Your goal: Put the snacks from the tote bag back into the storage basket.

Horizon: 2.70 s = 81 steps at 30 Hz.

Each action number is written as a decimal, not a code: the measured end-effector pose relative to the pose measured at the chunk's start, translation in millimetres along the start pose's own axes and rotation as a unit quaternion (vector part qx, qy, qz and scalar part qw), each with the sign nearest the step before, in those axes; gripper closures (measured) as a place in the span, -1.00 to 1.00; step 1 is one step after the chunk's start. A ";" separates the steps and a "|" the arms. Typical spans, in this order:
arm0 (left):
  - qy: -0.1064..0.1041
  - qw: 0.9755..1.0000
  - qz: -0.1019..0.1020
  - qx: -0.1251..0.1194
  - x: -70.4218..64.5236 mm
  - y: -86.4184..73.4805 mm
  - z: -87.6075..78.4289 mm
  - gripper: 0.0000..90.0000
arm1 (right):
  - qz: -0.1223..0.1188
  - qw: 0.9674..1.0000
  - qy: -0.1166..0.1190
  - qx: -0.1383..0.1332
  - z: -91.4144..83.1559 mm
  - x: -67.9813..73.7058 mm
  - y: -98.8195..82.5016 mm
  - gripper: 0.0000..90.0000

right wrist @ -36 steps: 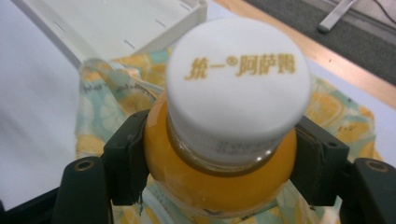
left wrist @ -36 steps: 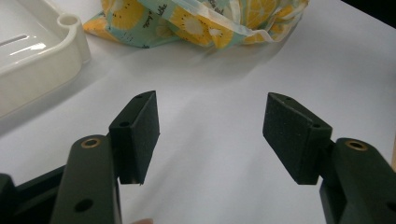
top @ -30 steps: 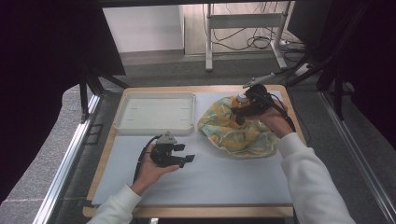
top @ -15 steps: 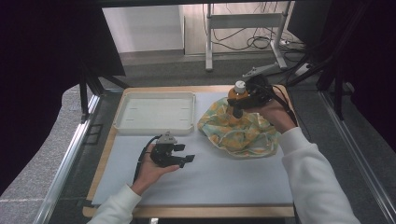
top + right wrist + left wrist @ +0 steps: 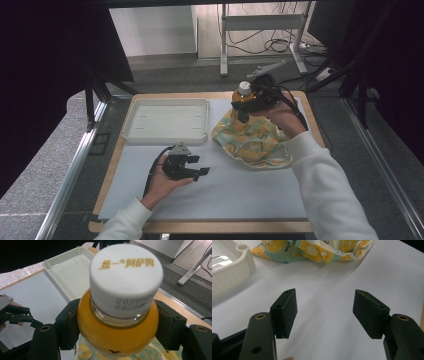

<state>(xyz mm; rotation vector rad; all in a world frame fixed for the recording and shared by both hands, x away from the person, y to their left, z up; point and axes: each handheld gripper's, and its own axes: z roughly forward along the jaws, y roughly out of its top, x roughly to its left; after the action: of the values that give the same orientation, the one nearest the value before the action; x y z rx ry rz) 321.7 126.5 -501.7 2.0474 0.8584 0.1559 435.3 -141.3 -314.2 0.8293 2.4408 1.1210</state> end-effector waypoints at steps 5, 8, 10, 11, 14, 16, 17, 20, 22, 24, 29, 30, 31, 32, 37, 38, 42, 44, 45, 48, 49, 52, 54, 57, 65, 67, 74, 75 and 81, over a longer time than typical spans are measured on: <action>-0.002 1.000 0.001 0.003 -0.8 0.0 1.4 -0.20 | -0.002 1.000 0.007 -0.004 5.7 3.7 5.6 -0.32; -0.003 1.000 0.002 0.004 -0.7 -0.2 2.1 -0.20 | -0.005 1.000 0.010 -0.008 8.1 5.6 9.6 -0.32; -0.003 1.000 0.003 0.005 0.0 -0.2 2.6 -0.20 | -0.004 1.000 0.014 -0.011 9.0 7.2 12.7 -0.32; -0.003 1.000 0.004 0.006 0.2 -0.2 2.9 -0.20 | -0.007 1.000 0.014 -0.012 9.6 8.0 14.6 -0.32; -0.004 1.000 0.004 0.006 0.3 -0.3 3.2 -0.20 | -0.007 1.000 0.016 -0.015 10.8 10.5 19.0 -0.32; -0.005 1.000 0.002 0.005 0.5 -0.4 3.2 -0.21 | -0.008 1.000 0.020 -0.018 12.4 12.4 22.5 -0.32; -0.007 1.000 -0.001 0.006 0.6 -0.4 3.2 -0.20 | -0.009 1.000 0.021 -0.018 13.0 13.1 23.6 -0.32; -0.007 1.000 -0.002 0.006 0.8 -0.5 3.0 -0.21 | -0.012 0.999 0.024 -0.020 17.6 16.1 27.5 -0.32; -0.008 1.000 -0.002 0.005 1.0 -0.5 2.7 -0.21 | -0.013 0.999 0.025 -0.019 21.1 18.5 29.8 -0.32; -0.008 1.000 -0.002 0.005 1.0 -0.5 2.3 -0.21 | -0.013 0.999 0.027 -0.019 23.7 20.2 31.4 -0.32; -0.008 1.000 -0.001 0.005 1.3 -0.8 2.6 -0.21 | -0.018 0.999 0.034 -0.019 31.4 25.3 36.7 -0.32; -0.008 1.000 -0.001 0.005 1.3 -0.8 2.6 -0.21 | -0.020 0.999 0.036 -0.020 33.4 26.0 37.9 -0.32; -0.008 1.000 -0.001 0.005 1.3 -0.8 2.4 -0.21 | -0.019 0.999 0.037 -0.020 35.2 26.8 39.0 -0.32; -0.008 1.000 -0.001 0.005 1.3 -0.9 2.4 -0.21 | -0.020 0.999 0.038 -0.018 36.7 27.6 40.1 -0.32; -0.008 1.000 -0.002 0.008 1.3 -2.5 3.2 -0.21 | -0.022 0.999 0.044 -0.022 43.9 30.2 43.5 -0.32; -0.009 1.000 -0.002 0.009 1.0 -2.4 4.0 -0.21 | -0.020 0.999 0.044 -0.023 45.3 30.5 44.1 -0.32; -0.009 1.000 0.002 0.009 0.9 -2.3 4.0 -0.21 | -0.017 0.999 0.044 -0.022 53.1 31.0 46.5 -0.32; -0.010 1.000 0.001 0.008 1.2 -2.2 3.3 -0.21 | -0.017 0.999 0.045 -0.020 56.9 31.0 47.5 -0.32; -0.010 1.000 0.000 0.007 1.5 -2.2 3.1 -0.21 | -0.017 0.999 0.046 -0.020 59.1 31.2 48.0 -0.32; -0.009 1.000 0.001 0.008 1.5 -2.4 3.7 -0.21 | -0.015 0.999 0.049 -0.018 66.0 32.3 49.9 -0.32; -0.009 1.000 0.002 0.008 1.3 -2.5 4.0 -0.21 | -0.016 0.999 0.049 -0.018 69.2 32.8 50.8 -0.32; -0.009 1.000 0.004 0.009 -0.1 -2.7 4.6 -0.21 | -0.016 0.999 0.050 -0.013 77.7 34.6 52.1 -0.32; -0.008 1.000 0.008 0.011 -0.3 -2.7 4.7 -0.21 | -0.014 0.998 0.053 -0.012 82.8 35.7 52.4 -0.32; -0.007 1.000 0.006 0.010 0.9 -2.8 4.2 -0.21 | -0.014 0.998 0.055 -0.007 92.1 38.1 52.4 -0.32; -0.005 1.000 0.002 0.004 4.4 -2.2 0.5 -0.21 | -0.010 0.998 0.057 0.005 113.5 42.2 51.1 -0.32; -0.003 1.000 -0.005 0.001 6.8 -2.6 -1.1 -0.21 | -0.009 0.998 0.060 0.009 120.4 43.3 50.5 -0.32; -0.007 1.000 -0.009 0.000 7.8 -2.7 -2.2 -0.21 | -0.007 0.998 0.060 0.024 140.4 48.7 47.3 -0.32; -0.007 1.000 -0.007 0.001 7.5 -2.8 -1.8 -0.21 | -0.007 0.998 0.059 0.026 144.0 49.2 46.8 -0.32; -0.004 1.000 -0.001 0.007 5.0 -3.5 0.8 -0.21 | -0.005 0.998 0.055 0.035 156.8 49.3 43.7 -0.32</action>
<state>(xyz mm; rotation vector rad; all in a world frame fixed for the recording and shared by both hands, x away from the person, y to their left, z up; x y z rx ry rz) 324.0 130.4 -505.8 2.0586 0.8579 0.1406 493.2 3.0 -383.0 0.7950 2.5844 1.1095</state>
